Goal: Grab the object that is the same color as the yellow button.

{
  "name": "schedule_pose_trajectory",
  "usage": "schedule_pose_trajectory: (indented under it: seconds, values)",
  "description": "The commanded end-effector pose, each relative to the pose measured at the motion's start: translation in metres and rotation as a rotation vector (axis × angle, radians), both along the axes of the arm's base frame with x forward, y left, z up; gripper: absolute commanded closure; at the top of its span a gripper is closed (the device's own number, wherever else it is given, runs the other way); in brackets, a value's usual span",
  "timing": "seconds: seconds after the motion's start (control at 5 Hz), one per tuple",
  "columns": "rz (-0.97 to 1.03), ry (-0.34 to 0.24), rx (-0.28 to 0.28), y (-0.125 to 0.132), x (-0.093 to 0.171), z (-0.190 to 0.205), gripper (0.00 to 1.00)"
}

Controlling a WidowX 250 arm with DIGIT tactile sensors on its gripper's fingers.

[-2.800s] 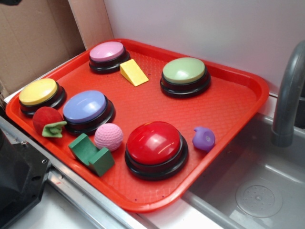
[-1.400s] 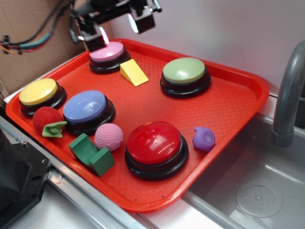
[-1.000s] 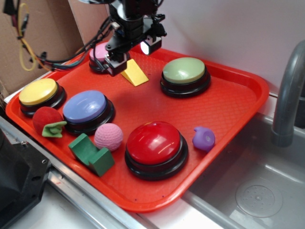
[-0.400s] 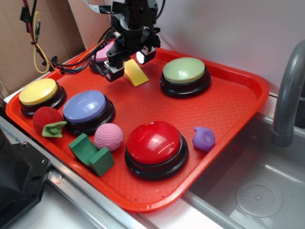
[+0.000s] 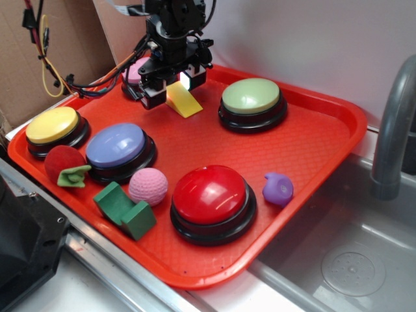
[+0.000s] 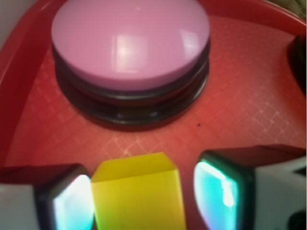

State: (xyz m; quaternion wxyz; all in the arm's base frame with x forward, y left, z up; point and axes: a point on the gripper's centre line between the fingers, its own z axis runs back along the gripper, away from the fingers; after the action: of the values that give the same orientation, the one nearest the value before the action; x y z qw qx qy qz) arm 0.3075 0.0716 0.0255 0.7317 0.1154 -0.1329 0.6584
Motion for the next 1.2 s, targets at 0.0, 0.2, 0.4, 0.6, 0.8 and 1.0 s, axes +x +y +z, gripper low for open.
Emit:
schedule_pose_trajectory:
  seconds: [0.0, 0.2, 0.4, 0.6, 0.8, 1.0]
  values:
    - [-0.037, -0.08, -0.029, 0.022, 0.002, 0.022, 1.0]
    - [-0.143, -0.084, -0.051, 0.013, 0.0, 0.04, 1.0]
    - [-0.392, -0.097, -0.091, -0.003, -0.006, 0.081, 1.0]
    - [-0.606, -0.062, -0.093, -0.016, -0.017, 0.118, 1.0]
    - [-0.818, -0.065, -0.182, -0.026, -0.039, 0.151, 1.0]
    - [-1.019, -0.069, -0.204, -0.026, -0.059, 0.172, 1.0]
